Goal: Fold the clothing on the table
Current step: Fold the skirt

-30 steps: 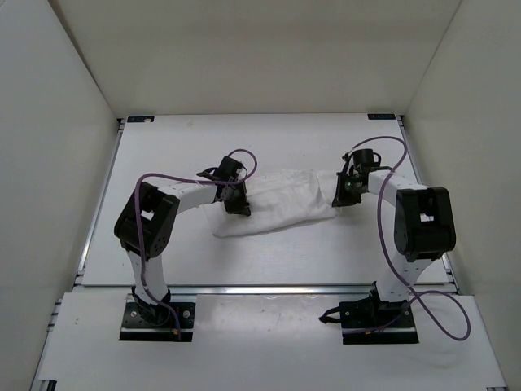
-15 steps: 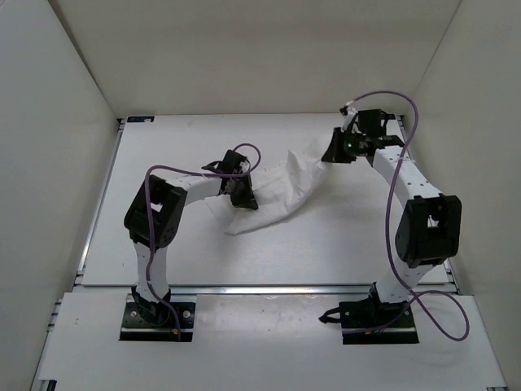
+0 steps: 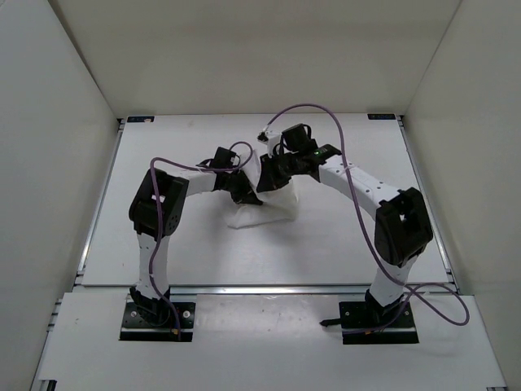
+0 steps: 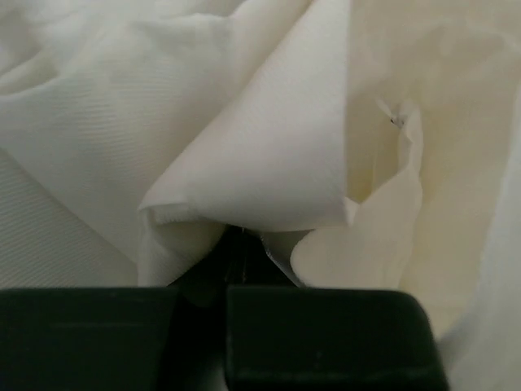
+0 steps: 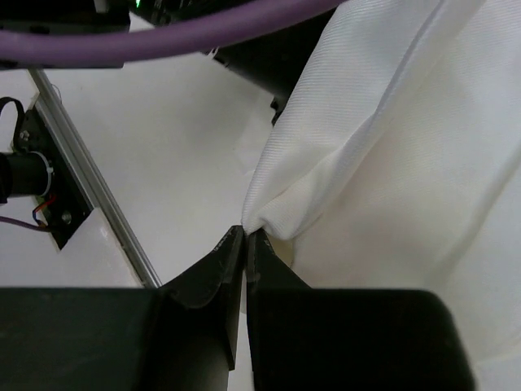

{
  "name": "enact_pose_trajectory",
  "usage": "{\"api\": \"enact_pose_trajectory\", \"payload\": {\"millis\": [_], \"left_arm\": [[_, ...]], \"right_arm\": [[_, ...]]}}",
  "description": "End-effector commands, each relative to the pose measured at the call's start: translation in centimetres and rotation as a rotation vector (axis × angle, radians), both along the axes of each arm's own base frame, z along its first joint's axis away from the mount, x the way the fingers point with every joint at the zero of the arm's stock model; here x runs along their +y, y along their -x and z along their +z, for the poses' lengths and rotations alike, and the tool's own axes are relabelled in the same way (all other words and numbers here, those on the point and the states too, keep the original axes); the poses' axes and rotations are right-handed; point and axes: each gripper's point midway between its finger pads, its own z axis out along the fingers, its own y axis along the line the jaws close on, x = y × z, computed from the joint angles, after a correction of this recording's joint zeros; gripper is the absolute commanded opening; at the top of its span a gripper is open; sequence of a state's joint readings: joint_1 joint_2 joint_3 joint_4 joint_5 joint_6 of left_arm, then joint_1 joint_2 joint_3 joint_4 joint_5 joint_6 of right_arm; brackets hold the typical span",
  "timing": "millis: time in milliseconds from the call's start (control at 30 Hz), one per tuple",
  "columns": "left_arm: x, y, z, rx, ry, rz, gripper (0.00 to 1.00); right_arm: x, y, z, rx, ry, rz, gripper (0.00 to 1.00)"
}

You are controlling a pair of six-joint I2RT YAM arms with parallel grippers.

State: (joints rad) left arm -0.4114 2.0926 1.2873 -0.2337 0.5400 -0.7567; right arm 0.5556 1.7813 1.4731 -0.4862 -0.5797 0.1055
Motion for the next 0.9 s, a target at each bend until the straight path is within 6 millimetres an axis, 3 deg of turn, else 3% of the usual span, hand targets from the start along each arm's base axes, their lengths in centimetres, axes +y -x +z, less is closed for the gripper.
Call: {"api": "enact_pose_trajectory", "payload": {"millis": [0,133,333,433,467,500,600,667,733,867], "left_arm": [[3.3,0.5,-4.0,0.074,-0.094,0.052,0.00],[3.3,0.3,-2.5,0.076,-0.017,0.050,0.00],[4.2,-1.1,5.5,-0.052,0.113,0.074,0.00],[6.3,-0.6,8.1,-0.109,0.103,0.109,0.00],[6.9,0.1,7.7,-0.100,0.091,0.128,0.00],[7.4,0.2,9.0,-0.139,0.103,0.137,0.00],[9.3,2.3,7.9,-0.137,0.023,0.174,0.00],[10.9,3.0,5.6,-0.117,-0.099,0.209,0.00],[11.0,4.3,3.7,-0.074,-0.131,0.207,0.00],[11.4,4.5,1.2,-0.094,-0.225,0.243,0.00]], "right_arm": [[1.7,0.6,1.2,-0.008,-0.052,0.048,0.00],[2.2,0.1,0.1,0.007,-0.029,0.034,0.00],[1.4,-2.1,1.2,-0.015,-0.033,-0.015,0.00],[0.9,-3.3,1.3,-0.018,-0.035,-0.032,0.00],[0.7,-3.5,1.2,-0.025,-0.026,-0.039,0.00],[0.8,-3.7,1.8,-0.035,-0.026,-0.043,0.00],[0.7,-4.1,1.5,-0.039,-0.023,-0.044,0.00],[0.7,-3.8,1.5,-0.032,-0.028,-0.041,0.00],[0.7,-3.8,1.4,-0.035,-0.030,-0.041,0.00],[1.1,-3.4,1.5,-0.017,-0.053,-0.031,0.00]]}}
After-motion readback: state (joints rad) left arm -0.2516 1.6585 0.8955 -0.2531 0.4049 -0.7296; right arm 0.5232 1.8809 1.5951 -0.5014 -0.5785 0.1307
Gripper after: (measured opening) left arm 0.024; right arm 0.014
